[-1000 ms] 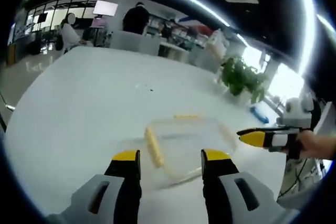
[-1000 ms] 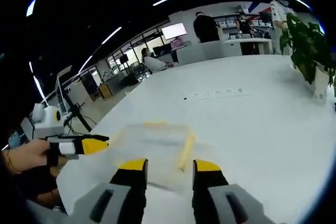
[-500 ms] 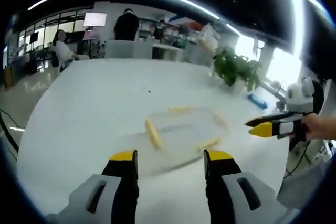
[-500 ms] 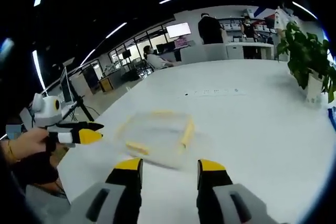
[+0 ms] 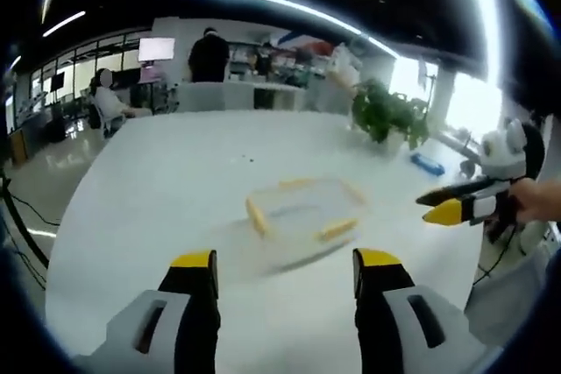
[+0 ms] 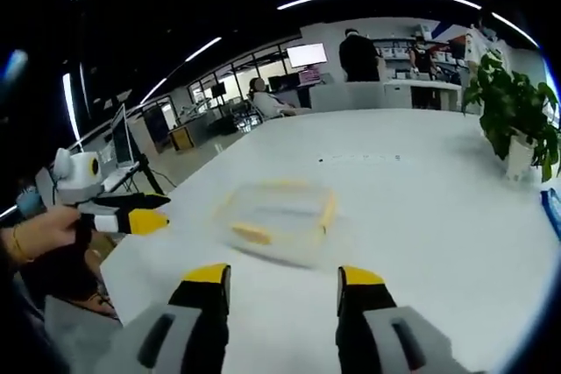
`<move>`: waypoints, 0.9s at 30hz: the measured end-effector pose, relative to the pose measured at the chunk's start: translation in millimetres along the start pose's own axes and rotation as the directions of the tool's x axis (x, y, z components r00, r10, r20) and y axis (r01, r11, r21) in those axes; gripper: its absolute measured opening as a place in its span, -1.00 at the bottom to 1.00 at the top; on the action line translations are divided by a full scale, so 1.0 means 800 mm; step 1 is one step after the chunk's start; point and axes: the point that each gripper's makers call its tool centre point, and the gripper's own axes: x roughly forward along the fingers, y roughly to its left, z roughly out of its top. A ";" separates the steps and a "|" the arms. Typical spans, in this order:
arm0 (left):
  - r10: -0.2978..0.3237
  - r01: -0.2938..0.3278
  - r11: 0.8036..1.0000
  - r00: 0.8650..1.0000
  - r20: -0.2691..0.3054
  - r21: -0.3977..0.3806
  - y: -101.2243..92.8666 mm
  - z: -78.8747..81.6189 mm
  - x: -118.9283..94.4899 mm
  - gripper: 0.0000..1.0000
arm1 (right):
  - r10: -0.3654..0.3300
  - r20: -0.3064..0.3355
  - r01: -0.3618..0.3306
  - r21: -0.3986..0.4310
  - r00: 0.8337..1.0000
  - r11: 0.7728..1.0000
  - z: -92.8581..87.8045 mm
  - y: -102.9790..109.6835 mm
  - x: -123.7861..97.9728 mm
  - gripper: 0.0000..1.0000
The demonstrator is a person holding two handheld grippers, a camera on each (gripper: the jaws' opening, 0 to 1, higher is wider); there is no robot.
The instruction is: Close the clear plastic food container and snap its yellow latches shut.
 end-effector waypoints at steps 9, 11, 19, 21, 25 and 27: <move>0.021 -0.022 1.000 1.000 -0.019 -0.017 -0.003 -0.031 -0.028 0.37 | 0.015 -0.032 -0.016 -0.029 0.999 0.999 -0.031 0.016 -0.022 0.20; 0.024 -0.024 0.999 1.000 -0.017 -0.028 -0.004 -0.035 -0.033 0.40 | 0.016 -0.037 -0.018 -0.038 0.999 0.999 -0.035 0.019 -0.027 0.22; 0.026 -0.026 0.999 1.000 -0.011 -0.029 -0.006 -0.041 -0.053 0.54 | 0.025 -0.036 -0.027 -0.050 0.999 0.998 -0.045 0.029 -0.041 0.29; 0.020 -0.020 0.999 1.000 -0.001 -0.030 -0.007 -0.041 -0.057 0.55 | 0.027 -0.042 -0.029 -0.054 0.999 0.998 -0.050 0.031 -0.043 0.29; 0.026 -0.024 0.999 0.998 0.057 -0.034 -0.008 -0.032 -0.067 0.56 | 0.024 -0.048 -0.026 -0.043 0.999 0.999 -0.058 0.032 -0.047 0.29; 0.025 -0.023 0.999 0.998 0.057 -0.033 -0.007 -0.033 -0.069 0.57 | 0.025 -0.044 -0.026 -0.031 0.999 0.999 -0.060 0.034 -0.050 0.29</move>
